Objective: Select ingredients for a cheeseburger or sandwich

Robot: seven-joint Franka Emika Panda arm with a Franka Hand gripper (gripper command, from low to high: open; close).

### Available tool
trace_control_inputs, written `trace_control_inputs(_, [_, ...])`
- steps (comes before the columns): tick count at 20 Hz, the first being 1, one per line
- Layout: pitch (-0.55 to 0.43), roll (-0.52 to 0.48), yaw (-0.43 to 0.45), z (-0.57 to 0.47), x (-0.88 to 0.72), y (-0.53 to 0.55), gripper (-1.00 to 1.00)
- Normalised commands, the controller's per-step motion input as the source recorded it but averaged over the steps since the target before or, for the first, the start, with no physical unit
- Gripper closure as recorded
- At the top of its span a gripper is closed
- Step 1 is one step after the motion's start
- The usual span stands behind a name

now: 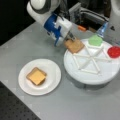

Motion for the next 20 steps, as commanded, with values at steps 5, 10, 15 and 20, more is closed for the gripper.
trace_control_inputs(5, [-0.189,-0.084,-0.177,0.04,-0.10,0.14,1.00])
trace_control_inputs(10, [-0.166,-0.092,-0.187,0.08,-0.12,0.15,1.00])
trace_control_inputs(15, [-0.109,-0.140,-0.208,0.22,-0.18,0.18,1.00])
trace_control_inputs(20, [-0.024,-0.182,-0.203,0.35,-0.25,0.19,1.00])
